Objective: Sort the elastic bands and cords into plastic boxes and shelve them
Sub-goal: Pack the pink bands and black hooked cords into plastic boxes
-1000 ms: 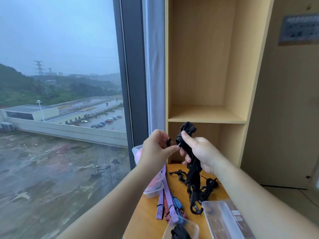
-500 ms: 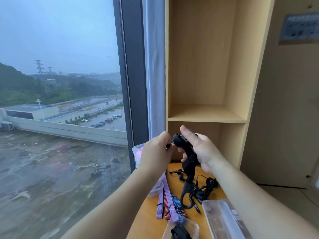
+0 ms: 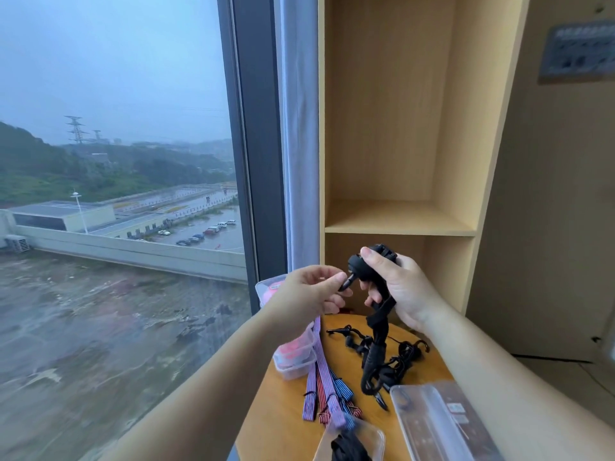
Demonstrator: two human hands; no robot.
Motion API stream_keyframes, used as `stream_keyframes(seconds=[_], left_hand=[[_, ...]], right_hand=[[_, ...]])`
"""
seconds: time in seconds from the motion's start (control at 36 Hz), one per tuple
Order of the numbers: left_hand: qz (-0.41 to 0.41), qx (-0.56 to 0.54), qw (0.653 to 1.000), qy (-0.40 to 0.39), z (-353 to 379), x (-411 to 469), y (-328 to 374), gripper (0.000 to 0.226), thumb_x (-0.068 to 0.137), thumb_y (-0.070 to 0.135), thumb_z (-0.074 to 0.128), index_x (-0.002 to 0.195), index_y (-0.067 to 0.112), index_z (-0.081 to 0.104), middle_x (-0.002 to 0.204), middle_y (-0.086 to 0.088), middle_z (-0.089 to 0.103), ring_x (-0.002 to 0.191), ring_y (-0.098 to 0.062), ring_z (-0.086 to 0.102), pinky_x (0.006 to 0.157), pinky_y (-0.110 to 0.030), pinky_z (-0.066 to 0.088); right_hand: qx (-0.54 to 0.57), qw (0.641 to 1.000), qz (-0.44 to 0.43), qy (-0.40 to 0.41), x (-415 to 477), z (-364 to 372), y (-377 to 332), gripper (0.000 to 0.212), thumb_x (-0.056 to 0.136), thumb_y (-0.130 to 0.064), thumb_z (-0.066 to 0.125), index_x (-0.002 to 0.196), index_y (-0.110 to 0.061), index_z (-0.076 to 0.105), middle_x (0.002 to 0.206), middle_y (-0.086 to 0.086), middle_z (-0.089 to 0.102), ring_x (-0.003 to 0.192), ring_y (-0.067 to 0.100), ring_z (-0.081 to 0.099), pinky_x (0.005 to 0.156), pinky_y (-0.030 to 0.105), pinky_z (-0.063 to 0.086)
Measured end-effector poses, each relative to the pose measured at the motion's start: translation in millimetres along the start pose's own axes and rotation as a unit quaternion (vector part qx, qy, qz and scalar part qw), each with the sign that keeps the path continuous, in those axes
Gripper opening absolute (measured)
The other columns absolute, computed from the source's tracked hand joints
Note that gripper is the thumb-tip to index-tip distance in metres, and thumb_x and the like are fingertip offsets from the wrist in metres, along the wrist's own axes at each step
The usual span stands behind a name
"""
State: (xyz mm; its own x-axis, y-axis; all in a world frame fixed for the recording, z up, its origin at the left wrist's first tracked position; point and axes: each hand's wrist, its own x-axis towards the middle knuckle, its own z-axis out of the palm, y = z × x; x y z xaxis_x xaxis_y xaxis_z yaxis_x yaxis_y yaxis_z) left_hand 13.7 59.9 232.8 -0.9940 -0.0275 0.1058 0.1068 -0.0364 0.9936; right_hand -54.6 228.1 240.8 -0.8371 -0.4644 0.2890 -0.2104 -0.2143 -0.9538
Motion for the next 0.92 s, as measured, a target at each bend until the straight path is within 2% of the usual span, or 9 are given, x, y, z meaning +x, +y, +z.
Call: stream_keyframes(seconds=[0.06,0.14,0.25,0.36,0.42,0.47,0.56,0.69,0.92], left_hand=[[-0.052,-0.071,0.996,-0.03,-1,-1,2,0.038,0.079,0.023,0.071,0.107,0.0,0.063,0.082,-0.011,0.068,0.062,-0.01,0.061,0.06,-0.018,0.054],[-0.096,-0.144,0.982,-0.075,0,-1,3,0.032,0.079,0.018,0.07,0.102,-0.002,0.062,0.074,-0.007,0.061,0.055,-0.005,0.057,0.051,-0.012,0.049],[-0.08,-0.195,0.974,-0.081,6,1,-2,0.019,0.077,0.011,0.068,0.092,0.0,0.062,0.076,-0.012,0.064,0.053,-0.005,0.057,0.047,-0.01,0.048],[-0.041,-0.203,0.978,-0.034,6,3,-6,0.014,0.073,0.008,0.072,0.081,0.004,0.063,0.07,-0.01,0.066,0.057,-0.01,0.062,0.05,-0.012,0.052],[-0.025,-0.191,0.981,-0.008,5,4,-6,0.009,0.079,0.004,0.07,0.076,0.006,0.062,0.065,-0.007,0.065,0.051,-0.008,0.061,0.048,-0.013,0.051],[0.0,-0.139,0.99,0.032,3,6,-5,0.017,0.085,-0.001,0.067,0.073,0.008,0.061,0.062,-0.005,0.065,0.049,-0.008,0.059,0.048,-0.014,0.049],[0.051,-0.034,0.992,0.106,3,9,-3,0.018,0.084,-0.001,0.071,0.074,0.008,0.059,0.058,-0.002,0.065,0.048,-0.011,0.059,0.049,-0.018,0.049],[0.094,0.044,0.973,0.205,3,12,-6,0.019,0.082,0.003,0.075,0.076,0.009,0.058,0.055,0.001,0.067,0.049,-0.013,0.065,0.052,-0.023,0.053],[0.091,0.036,0.968,0.229,7,10,-10,0.031,0.077,0.003,0.08,0.067,0.009,0.052,0.06,-0.002,0.066,0.062,-0.022,0.073,0.058,-0.025,0.057]], right_hand=[[-0.002,1.0,0.0,-0.006,0,0,0,0.048,0.075,-0.051,0.069,0.09,-0.005,0.065,0.064,0.01,0.058,0.045,0.017,0.045,0.052,0.031,0.049],[-0.003,1.0,0.005,-0.027,0,1,0,0.054,0.075,-0.054,0.068,0.093,-0.003,0.065,0.066,0.011,0.06,0.048,0.018,0.048,0.055,0.032,0.051],[0.01,0.996,0.038,-0.079,-1,3,0,0.055,0.072,-0.052,0.07,0.098,-0.003,0.067,0.073,0.007,0.065,0.061,0.017,0.061,0.058,0.028,0.053],[-0.031,0.99,0.057,-0.129,-4,2,2,0.036,0.071,-0.035,0.079,0.096,-0.01,0.074,0.078,0.003,0.067,0.073,0.016,0.064,0.065,0.026,0.053],[-0.038,0.987,0.076,-0.138,-4,-2,3,0.033,0.071,-0.025,0.084,0.1,-0.012,0.074,0.083,0.004,0.064,0.077,0.017,0.062,0.067,0.029,0.054],[-0.049,0.984,0.093,-0.143,-5,-4,4,0.035,0.073,-0.013,0.081,0.105,-0.005,0.069,0.088,0.005,0.064,0.079,0.018,0.063,0.066,0.033,0.055],[-0.044,0.987,0.113,-0.107,-6,-2,5,0.028,0.078,0.004,0.074,0.105,0.003,0.066,0.08,0.005,0.062,0.069,0.017,0.061,0.054,0.033,0.052],[0.003,0.992,0.119,-0.034,-3,2,2,0.028,0.078,0.011,0.07,0.104,0.002,0.065,0.079,0.011,0.061,0.06,0.017,0.053,0.046,0.024,0.043],[0.065,0.99,0.119,-0.043,0,8,-15,0.019,0.084,0.013,0.061,0.102,0.012,0.065,0.066,0.007,0.062,0.047,0.01,0.049,0.042,0.017,0.041]])
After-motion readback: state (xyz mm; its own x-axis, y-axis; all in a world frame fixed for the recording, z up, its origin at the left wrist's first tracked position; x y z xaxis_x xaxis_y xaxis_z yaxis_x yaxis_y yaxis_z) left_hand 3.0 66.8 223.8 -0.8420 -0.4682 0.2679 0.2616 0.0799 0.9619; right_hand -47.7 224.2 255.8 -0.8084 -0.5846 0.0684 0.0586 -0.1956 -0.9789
